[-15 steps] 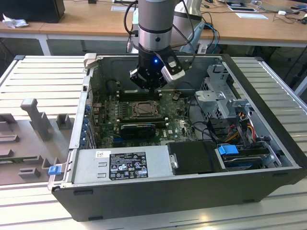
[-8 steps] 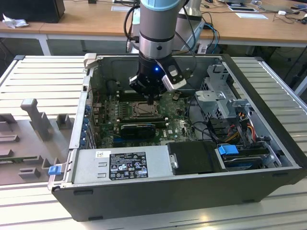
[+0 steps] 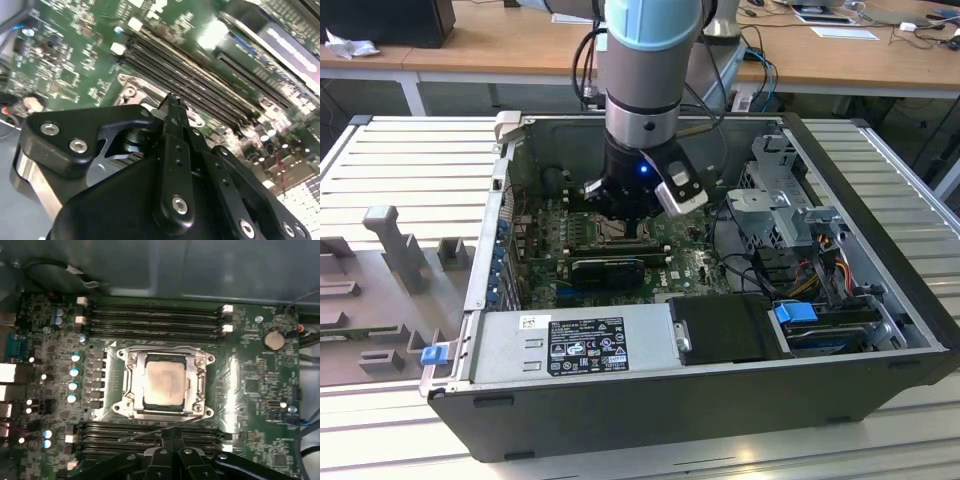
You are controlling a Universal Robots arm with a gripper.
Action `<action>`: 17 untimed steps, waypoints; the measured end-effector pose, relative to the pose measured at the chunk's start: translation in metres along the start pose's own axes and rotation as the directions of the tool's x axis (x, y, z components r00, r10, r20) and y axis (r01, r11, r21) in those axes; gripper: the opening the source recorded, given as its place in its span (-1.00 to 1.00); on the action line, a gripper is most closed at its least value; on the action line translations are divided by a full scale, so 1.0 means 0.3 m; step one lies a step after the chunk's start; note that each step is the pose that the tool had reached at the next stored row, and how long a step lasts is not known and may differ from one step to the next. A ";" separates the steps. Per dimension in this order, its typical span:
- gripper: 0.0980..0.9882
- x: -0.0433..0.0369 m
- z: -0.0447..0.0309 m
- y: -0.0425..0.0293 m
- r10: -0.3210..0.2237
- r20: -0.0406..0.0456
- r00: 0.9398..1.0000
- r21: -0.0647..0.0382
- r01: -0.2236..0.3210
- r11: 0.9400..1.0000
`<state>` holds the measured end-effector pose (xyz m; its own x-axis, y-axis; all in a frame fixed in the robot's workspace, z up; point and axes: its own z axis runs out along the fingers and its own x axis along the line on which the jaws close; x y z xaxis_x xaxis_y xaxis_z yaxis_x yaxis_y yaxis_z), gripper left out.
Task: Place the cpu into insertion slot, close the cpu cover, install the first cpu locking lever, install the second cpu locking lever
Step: 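Install the second cpu locking lever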
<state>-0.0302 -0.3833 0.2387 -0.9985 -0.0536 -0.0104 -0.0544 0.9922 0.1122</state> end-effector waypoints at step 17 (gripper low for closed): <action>-0.98 0.130 0.062 -0.007 -0.015 0.001 1.000 -0.045 0.015 0.999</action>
<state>-0.0690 -0.3854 0.2196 -0.9976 -0.0684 -0.0132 -0.0697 0.9852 0.1569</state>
